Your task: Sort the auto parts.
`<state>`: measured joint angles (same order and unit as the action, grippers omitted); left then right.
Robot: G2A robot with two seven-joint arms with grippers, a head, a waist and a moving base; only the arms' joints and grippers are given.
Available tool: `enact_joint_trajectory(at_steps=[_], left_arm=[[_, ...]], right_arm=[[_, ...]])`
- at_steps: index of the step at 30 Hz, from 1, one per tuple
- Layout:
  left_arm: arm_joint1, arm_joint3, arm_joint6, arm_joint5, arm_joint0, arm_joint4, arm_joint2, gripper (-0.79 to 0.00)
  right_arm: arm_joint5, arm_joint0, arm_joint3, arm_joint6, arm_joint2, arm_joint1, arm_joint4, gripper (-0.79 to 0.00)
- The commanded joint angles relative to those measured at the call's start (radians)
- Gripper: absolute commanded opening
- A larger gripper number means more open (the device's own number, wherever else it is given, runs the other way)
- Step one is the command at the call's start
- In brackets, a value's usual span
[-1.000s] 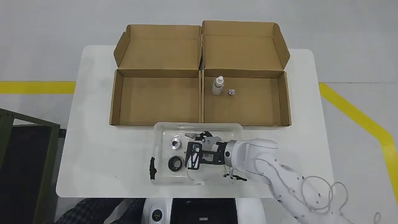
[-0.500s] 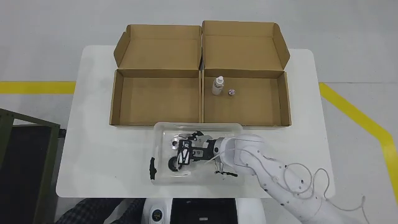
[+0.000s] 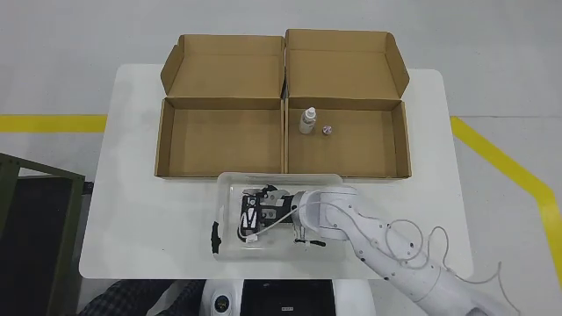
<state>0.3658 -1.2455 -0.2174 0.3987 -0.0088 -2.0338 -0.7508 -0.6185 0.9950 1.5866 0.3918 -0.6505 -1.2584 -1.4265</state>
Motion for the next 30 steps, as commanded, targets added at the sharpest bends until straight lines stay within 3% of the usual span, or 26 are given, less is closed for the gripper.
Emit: enact_joint_trajectory(at_steps=[1, 5, 10, 20, 30], left_arm=[[0.000, 0.000, 0.000, 0.000, 0.000, 0.000, 0.000, 0.000], [0.000, 0.000, 0.000, 0.000, 0.000, 0.000, 0.000, 0.000], [0.000, 0.000, 0.000, 0.000, 0.000, 0.000, 0.000, 0.000], [0.000, 0.000, 0.000, 0.000, 0.000, 0.000, 0.000, 0.000], [0.000, 0.000, 0.000, 0.000, 0.000, 0.000, 0.000, 0.000]], right_arm=[[-0.001, -0.006, -0.011, -0.001, 0.004, -0.004, 0.007, -0.434], [-0.002, -0.019, -0.034, -0.003, 0.014, -0.014, 0.022, -0.480], [-0.006, -0.029, -0.049, -0.005, 0.016, -0.022, 0.034, -0.785], [-0.043, 0.001, 0.009, -0.010, -0.032, -0.011, 0.063, -0.785], [-0.103, 0.097, 0.158, -0.047, -0.160, 0.030, 0.127, -0.785]])
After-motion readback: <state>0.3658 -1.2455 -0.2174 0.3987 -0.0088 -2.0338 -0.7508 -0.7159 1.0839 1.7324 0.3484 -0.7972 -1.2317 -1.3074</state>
